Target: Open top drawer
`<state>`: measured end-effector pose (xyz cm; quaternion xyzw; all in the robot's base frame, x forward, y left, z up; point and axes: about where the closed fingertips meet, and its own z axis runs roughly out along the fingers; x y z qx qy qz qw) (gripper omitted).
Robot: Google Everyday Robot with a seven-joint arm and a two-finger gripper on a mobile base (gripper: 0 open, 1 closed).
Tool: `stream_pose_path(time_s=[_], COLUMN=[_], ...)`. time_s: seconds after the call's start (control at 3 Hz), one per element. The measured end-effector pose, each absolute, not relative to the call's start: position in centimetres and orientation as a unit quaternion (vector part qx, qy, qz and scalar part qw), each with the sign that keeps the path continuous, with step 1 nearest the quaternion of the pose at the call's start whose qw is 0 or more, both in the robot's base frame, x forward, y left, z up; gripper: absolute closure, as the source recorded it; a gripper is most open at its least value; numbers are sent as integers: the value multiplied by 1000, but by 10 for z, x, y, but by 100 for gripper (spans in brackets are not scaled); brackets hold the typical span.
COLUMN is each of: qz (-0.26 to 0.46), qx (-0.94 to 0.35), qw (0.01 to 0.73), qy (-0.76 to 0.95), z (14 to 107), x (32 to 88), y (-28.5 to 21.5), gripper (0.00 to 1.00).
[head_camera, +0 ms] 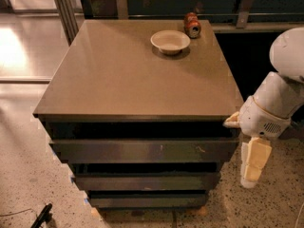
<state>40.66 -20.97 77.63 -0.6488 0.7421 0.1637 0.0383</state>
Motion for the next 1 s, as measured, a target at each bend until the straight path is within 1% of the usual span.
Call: stream_pose_path(time_s=[0.33,0.67,1.0], qz=[165,178,201], qx=[-648,-650,-655], qw=[38,55,55], qy=[742,737,727], z=[775,775,761], x=[407,404,398], y=[-210,-210,-207], gripper=[0,0,0])
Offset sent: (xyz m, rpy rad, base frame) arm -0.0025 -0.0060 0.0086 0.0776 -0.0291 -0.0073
